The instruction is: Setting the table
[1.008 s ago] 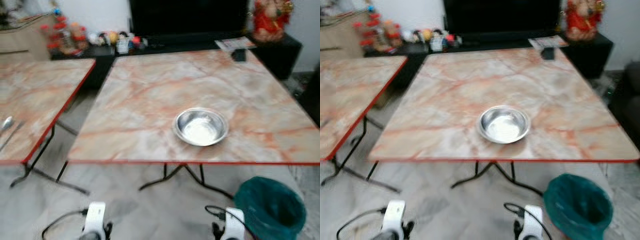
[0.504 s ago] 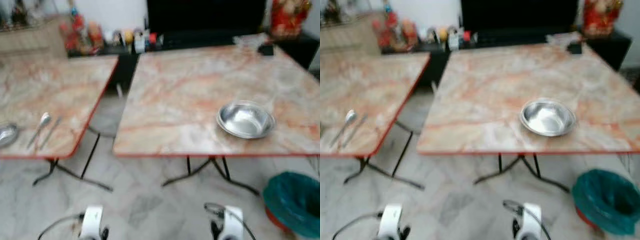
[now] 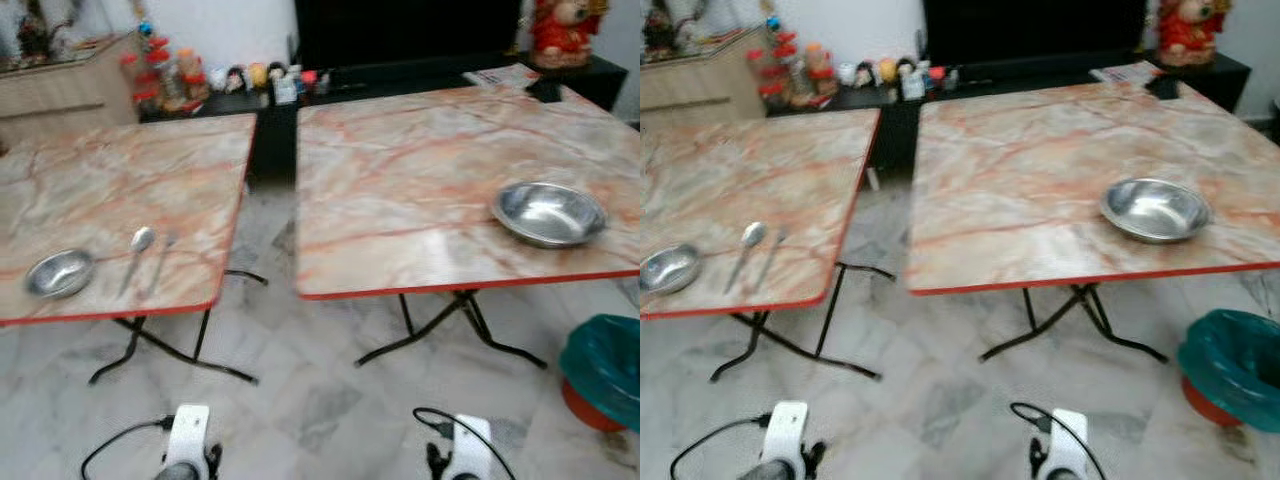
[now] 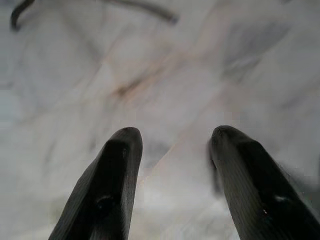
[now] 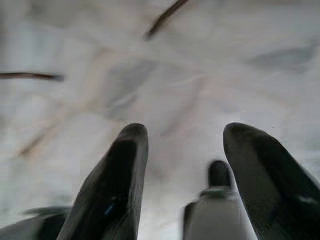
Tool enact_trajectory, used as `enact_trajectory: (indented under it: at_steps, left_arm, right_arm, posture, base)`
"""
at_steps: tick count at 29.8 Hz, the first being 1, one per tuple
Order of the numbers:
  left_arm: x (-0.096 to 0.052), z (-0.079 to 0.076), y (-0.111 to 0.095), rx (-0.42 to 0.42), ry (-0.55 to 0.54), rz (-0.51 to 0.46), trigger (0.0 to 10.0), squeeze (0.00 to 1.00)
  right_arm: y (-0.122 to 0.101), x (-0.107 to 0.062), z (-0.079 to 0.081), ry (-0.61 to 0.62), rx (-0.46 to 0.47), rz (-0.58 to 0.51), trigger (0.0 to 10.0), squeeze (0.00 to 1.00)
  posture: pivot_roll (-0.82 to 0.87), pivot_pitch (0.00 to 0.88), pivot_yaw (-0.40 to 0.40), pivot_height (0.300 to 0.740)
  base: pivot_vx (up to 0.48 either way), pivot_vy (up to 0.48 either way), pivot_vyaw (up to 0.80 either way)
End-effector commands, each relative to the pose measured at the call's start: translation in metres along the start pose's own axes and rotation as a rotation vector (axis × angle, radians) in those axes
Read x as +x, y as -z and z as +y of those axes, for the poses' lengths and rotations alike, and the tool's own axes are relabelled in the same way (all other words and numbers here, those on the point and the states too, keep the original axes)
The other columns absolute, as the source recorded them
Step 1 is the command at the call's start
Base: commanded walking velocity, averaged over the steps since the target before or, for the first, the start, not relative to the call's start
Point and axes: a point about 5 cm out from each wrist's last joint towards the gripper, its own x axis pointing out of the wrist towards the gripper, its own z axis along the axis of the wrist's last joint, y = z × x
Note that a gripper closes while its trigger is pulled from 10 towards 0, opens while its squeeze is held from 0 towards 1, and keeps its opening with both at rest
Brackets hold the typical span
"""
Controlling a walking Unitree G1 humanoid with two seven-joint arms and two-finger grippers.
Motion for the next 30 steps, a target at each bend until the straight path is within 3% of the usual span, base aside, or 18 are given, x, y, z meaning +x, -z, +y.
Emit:
enact_trajectory:
  at_steps: [1,30]
  left_arm:
    - [0.0015,-0.0023,-0.0060,0.004,0.004,-0.012,10.0,0.00]
    - [0.0013,-0.0012,-0.0051,0.007,0.001,-0.008,10.0,0.00]
  right_arm:
    - [-0.0042,0.0005,-0.0050,0.007,-0.014,-0.014,10.0,0.00]
    - [-0.0035,0.0003,-0.0058,0.013,-0.005,-0.016,10.0,0.00]
  posture:
    - [0.02,0.000,0.098,0.740]
    - [0.02,0.000,0.103,0.740]
  base:
    - [0.000,0.480,0.00]
    - [0.000,0.480,0.00]
